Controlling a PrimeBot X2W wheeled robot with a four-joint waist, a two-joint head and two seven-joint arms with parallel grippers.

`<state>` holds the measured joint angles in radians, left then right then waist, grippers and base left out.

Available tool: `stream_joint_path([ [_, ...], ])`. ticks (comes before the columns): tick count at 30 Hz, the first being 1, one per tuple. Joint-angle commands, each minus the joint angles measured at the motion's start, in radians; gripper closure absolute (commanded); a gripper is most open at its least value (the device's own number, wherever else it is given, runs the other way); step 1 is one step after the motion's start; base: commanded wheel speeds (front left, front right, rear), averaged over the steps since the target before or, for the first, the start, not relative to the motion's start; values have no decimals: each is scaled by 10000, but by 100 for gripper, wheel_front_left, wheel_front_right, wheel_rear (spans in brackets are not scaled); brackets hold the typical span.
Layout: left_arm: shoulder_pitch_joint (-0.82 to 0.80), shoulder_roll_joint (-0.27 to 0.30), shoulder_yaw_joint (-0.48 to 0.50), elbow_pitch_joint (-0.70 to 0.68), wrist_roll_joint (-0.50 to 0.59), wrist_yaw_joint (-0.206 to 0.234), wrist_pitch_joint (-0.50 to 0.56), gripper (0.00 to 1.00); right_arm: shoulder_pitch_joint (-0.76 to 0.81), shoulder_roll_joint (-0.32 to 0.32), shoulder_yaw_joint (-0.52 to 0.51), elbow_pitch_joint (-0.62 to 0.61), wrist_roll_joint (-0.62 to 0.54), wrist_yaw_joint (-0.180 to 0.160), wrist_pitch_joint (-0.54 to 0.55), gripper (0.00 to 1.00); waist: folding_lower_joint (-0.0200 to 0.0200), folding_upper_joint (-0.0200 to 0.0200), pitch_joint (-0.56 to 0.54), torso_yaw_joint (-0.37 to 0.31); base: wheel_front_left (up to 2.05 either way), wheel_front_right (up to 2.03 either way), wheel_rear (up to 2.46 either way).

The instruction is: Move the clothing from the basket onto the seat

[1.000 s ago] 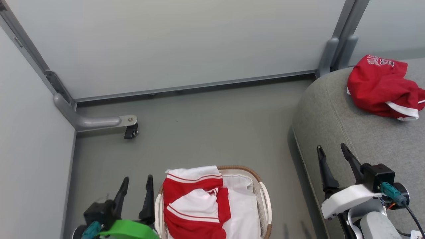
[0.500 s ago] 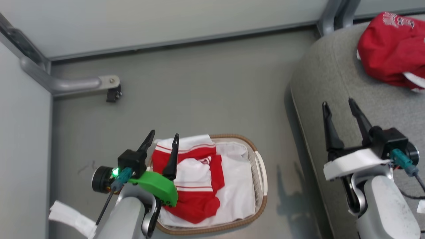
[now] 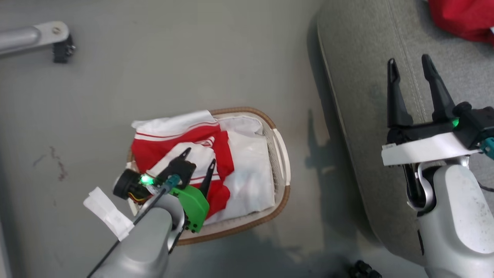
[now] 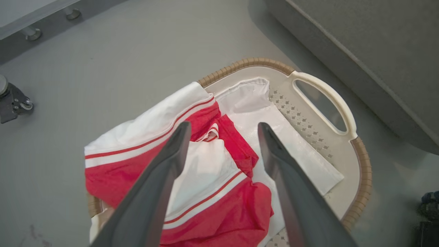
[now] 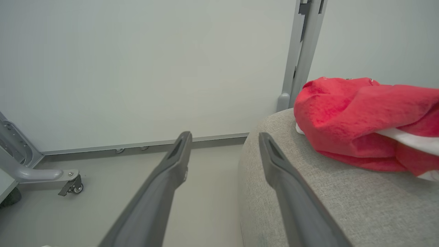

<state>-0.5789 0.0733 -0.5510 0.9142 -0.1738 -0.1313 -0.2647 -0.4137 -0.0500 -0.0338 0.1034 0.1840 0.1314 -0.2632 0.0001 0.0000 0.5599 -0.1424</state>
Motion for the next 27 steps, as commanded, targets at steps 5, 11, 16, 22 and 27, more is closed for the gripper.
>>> stream_joint_path([
  [5, -910, 336, -56, 1028, 278, 116, 4, 0, -448, -9, 248, -588, 307, -14, -25, 0, -1, 0, 2000, -1366, 0, 0, 0],
  [11, -1617, 647, -196, 2080, 512, 436, 6, 0, -698, -9, 489, -1118, 553, -14, -25, 0, -1, 0, 2722, -1733, 0, 0, 0],
  [16, -2111, 802, -279, 2661, 621, 574, 6, 0, -885, -12, 625, -1487, 659, -14, -25, 0, -1, 0, 3167, -1933, 0, 0, 0],
  [22, -2506, 883, -356, 3071, 625, 717, 39, 0, -1051, -12, 753, -1853, 756, -14, -25, 0, -1, 0, 3501, -2054, 0, 0, 0],
  [27, -2752, 988, -396, 3429, 609, 1029, 460, 0, -1122, -13, 864, -2022, 802, -14, -25, 0, -1, 0, 3644, -2136, 0, 0, 0],
])
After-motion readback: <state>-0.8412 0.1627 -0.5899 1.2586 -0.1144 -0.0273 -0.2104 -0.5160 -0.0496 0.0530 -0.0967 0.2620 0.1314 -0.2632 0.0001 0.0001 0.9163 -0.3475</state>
